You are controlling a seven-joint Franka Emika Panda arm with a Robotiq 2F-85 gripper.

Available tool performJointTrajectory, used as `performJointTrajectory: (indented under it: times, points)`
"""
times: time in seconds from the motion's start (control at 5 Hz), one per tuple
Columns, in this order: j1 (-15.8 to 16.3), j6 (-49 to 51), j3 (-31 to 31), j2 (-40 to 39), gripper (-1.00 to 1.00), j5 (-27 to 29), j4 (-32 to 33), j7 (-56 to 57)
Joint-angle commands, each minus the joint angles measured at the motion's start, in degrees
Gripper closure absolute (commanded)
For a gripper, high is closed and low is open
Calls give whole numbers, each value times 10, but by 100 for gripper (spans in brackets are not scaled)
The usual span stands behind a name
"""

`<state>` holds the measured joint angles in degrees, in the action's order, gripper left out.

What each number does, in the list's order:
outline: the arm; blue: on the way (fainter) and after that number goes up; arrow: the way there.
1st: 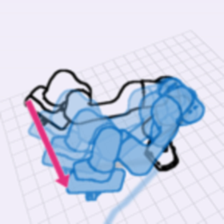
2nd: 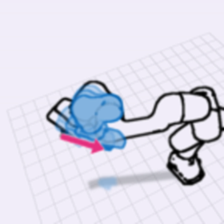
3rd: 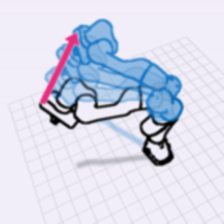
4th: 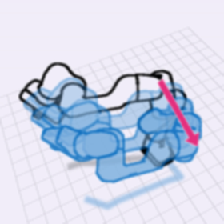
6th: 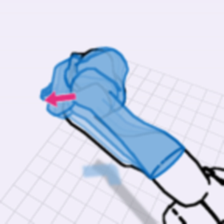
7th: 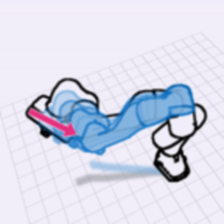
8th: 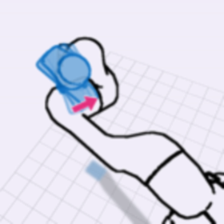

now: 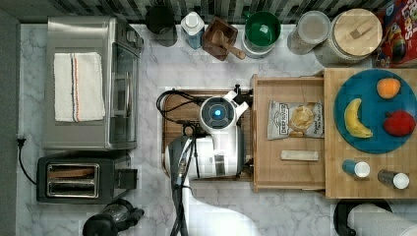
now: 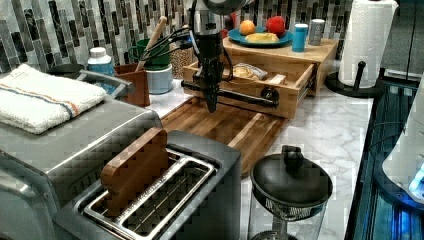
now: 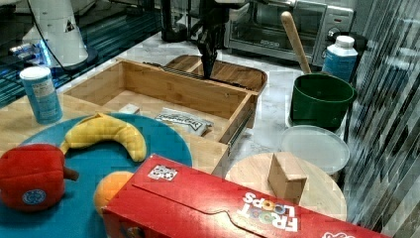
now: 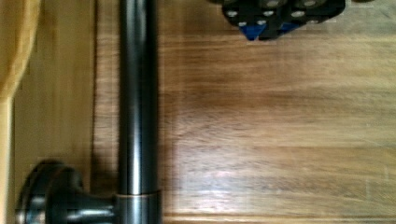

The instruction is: Close the drawer.

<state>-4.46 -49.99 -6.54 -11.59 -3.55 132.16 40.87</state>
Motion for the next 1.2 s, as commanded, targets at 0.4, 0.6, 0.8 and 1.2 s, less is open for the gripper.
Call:
performJointTrajectory:
  times: [0.4,0.6,0.8,1.2]
  points:
    - [-85,-20,49,-3,100,-31,-16,184]
    - [-106,8,68,10,100,-46,-28,183]
    - [-124,15,94,4,100,-58,-48,192]
    - [-177,17,138,-43,100,-44,-122,270]
